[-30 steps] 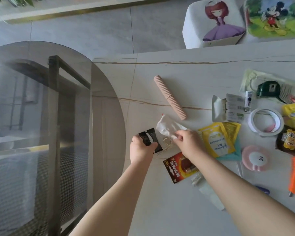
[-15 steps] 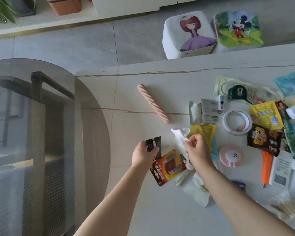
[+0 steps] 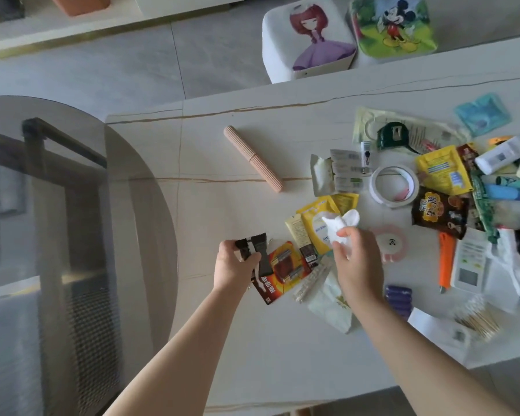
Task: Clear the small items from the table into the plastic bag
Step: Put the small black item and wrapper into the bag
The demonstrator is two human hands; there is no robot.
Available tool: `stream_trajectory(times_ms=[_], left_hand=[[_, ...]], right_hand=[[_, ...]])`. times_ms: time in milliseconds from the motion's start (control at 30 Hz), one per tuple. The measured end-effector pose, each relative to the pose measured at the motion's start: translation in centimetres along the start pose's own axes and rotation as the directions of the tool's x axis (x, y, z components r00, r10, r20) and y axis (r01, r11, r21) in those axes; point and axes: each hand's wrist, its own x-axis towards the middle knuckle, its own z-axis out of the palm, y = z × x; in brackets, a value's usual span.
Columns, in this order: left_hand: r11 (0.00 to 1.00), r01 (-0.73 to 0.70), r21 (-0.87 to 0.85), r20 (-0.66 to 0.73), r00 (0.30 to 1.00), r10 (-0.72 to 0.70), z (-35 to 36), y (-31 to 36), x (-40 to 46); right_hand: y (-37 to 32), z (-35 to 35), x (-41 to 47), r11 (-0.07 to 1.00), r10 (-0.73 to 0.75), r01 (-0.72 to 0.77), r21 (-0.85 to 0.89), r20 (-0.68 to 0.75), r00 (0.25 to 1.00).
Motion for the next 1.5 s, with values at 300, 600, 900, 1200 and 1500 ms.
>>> stream_trajectory(times_ms=[300,600,900,1200,1500], left_hand=[[0.986,0.101,-0.134,0.118,0.989,-0.086,-0.1,-1.6,-0.4],[0.958,0.197,-0.206,0.16,0.973,-0.166,0.2,-2.6,0.8],[0.924,0.238,-0.299,0.21,0.961,-0.179,-0.8,-1.6,-2.1],[0.902,0.223,-0.37,0.319,0.942,-0.102,-4.1,4.9,-11.5],[0.924,0.157,-0.35,0.431,0.902,0.01,-6.3,12.7,-24.2]], right_hand=[[0.6,3.8,-0.7,0.946,-0.178,0.245,-0.211,0.292,0.94],[0.0,6.4,-0.8,0.986,-0.051,0.084,-0.142,0.221,0.974],[-1.1,2.5,-1.6,0.993,0.009,-0.049,0.103,0.359,0.933],[-4.4,-9.3,-6.0,0.888,0.198,-0.318,0.332,0.347,0.916],[-8.2,-22.9,-13.5,0.738,0.353,-0.394,0.548,0.185,0.917]])
